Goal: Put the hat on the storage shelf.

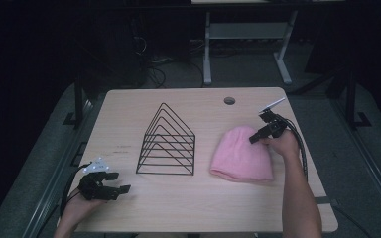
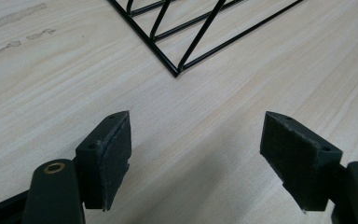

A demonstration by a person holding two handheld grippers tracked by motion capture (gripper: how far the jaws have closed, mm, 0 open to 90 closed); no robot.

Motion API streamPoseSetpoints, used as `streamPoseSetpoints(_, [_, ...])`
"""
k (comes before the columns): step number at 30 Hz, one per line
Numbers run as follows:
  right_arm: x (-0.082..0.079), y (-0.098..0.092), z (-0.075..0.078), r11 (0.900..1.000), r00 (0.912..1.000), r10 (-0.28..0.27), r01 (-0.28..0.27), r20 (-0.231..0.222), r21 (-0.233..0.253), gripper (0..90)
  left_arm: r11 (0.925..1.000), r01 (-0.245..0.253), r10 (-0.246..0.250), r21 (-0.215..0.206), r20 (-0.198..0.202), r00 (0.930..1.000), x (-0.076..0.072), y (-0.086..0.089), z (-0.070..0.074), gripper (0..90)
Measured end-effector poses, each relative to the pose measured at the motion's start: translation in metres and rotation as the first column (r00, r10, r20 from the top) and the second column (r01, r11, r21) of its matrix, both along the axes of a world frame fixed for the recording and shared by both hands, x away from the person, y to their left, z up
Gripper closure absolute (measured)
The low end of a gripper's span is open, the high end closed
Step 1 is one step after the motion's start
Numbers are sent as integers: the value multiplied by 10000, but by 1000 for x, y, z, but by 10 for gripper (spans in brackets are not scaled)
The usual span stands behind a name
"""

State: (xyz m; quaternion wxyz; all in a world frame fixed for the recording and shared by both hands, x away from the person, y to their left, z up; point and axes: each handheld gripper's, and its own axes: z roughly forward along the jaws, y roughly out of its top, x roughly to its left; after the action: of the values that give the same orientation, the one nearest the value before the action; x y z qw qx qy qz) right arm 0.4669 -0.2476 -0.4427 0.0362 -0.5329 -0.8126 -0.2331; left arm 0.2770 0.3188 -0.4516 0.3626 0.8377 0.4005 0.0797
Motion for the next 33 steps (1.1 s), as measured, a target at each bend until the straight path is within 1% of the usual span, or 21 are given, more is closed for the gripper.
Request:
streamPoseSetpoints(4, [-2, -3, -1, 9996, 9999, -148, 148, -14, 258, 686, 9999, 84, -84, 69, -11, 10000, 0, 0, 0, 249])
streamPoseSetpoints(7, [-2, -2, 0, 9997, 9999, -103, 103, -23, 232, 735, 10000, 11, -11, -26, -51, 10000, 0, -1, -1, 249])
streamPoseSetpoints(9, [-3, -2, 0, 9996, 10000, -79, 79, -19, 265, 749, 10000, 22, -22, -30, -32, 10000, 0, -1, -1, 249])
streamPoseSetpoints(10, [-3, -3, 0, 9993, 10000, -79, 80, -31, 356, 758, 10000, 24, -24, -31, -23, 10000, 0, -1, -1, 249])
streamPoseSetpoints(11, [-3, -3, 0, 9992, 10000, -83, 83, -17, 397, 762, 10000, 75, -75, 53, -36, 10000, 0, 0, 0, 249])
streamPoseSetpoints(12, [-3, -4, 0, 9988, 9999, -114, 115, -18, 474, 767, 10000, -2, 2, -31, -43, 10000, 0, 0, 0, 249])
streamPoseSetpoints(14, [-4, -6, 0, 9979, 9999, -126, 124, 21, 632, 773, 10000, 75, -75, 52, -68, 9999, 1, 1, -1, 249])
streamPoseSetpoints(17, [-6, -9, 1, 9963, 9999, -114, 111, 31, 849, 781, 10000, 82, -82, 45, -99, 9999, 1, 1, -1, 249])
streamPoseSetpoints(18, [-7, -10, 2, 9957, 9999, -129, 129, -9, 918, 782, 10000, 30, -30, -33, -103, 9999, 0, 0, -1, 249])
streamPoseSetpoints(21, [-9, -11, 5, 9944, 10000, -27, 23, 40, 1058, 784, 10000, 68, -67, 26, -135, 9999, 0, -1, -1, 249])
streamPoseSetpoints(22, [-10, -12, 6, 9943, 9999, 71, -79, 85, 1059, 785, 10000, -8, 7, -67, -138, 9999, 0, -1, -1, 249])
streamPoseSetpoints(26, [-14, -12, 15, 9913, 9994, 234, -263, 237, 1287, 786, 10000, -19, 18, -91, -141, 9999, 0, -2, -1, 249])
streamPoseSetpoints(32, [-22, -13, 30, 9835, 9966, 454, -566, 685, 1720, 787, 10000, -44, 43, -44, -154, 9999, -1, -2, 0, 249])
streamPoseSetpoints(33, [-22, -13, 32, 9827, 9958, 537, -658, 737, 1733, 787, 10000, -51, 51, -21, -131, 9999, -1, -1, 0, 249])
